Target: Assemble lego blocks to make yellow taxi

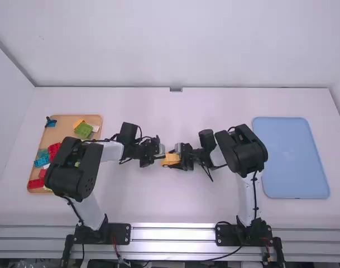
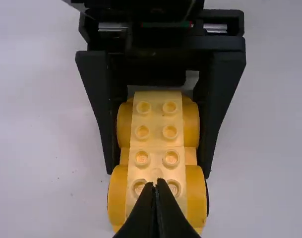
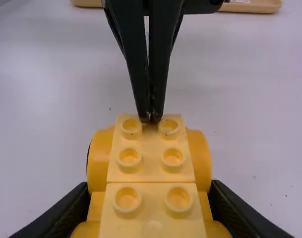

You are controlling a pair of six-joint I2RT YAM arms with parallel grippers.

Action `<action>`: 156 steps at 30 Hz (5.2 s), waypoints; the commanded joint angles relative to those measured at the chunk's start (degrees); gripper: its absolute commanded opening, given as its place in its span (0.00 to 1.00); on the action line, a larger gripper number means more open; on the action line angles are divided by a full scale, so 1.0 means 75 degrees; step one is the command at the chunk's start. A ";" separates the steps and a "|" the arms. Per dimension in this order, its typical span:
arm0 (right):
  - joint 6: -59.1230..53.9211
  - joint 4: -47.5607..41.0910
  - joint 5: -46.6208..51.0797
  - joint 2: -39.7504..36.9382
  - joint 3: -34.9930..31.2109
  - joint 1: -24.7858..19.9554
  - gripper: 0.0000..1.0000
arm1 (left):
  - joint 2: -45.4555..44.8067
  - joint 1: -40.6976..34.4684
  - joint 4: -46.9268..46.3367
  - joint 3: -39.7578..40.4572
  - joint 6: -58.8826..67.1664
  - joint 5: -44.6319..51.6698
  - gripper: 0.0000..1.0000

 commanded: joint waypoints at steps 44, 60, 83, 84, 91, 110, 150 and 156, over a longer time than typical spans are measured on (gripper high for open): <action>0.0595 -0.2433 0.0160 -0.3818 -0.1070 -0.2591 0.99 | -0.1900 0.3104 -0.2844 0.0868 -0.0117 -0.0364 0.99; 0.1935 -0.4220 0.2127 -0.4814 0.1105 -0.0901 0.99 | -0.1900 0.3013 -0.1580 0.0868 -0.9594 -0.3086 0.99; 0.1346 -0.6438 0.3013 -0.3608 0.4301 0.0793 0.99 | -0.4371 0.3072 -0.4395 0.1638 -1.0949 -0.7035 0.99; 0.1361 -0.6510 0.2894 -0.3608 0.4447 0.0793 0.99 | -0.4371 0.3075 -0.4470 0.1682 -1.0952 -0.7093 0.99; 0.1241 -0.7877 0.2422 -0.3605 0.5557 0.0781 0.99 | -0.4409 0.3075 -0.4473 0.1766 -1.1153 -0.7836 0.99; 0.0726 -0.8183 0.3045 -0.3605 0.5686 0.0723 0.98 | -0.4663 0.4602 -0.7359 0.4054 -1.2423 -0.9049 0.99; 0.0755 -0.8338 0.3678 -0.3602 0.5671 0.0734 0.99 | 0.4704 0.5409 -1.0325 1.2735 -0.9442 -0.6781 0.87; 0.0755 -0.8355 0.3704 -0.3602 0.5671 0.0737 0.98 | 0.4902 0.5470 -0.9987 1.2205 -0.9340 -0.7411 0.84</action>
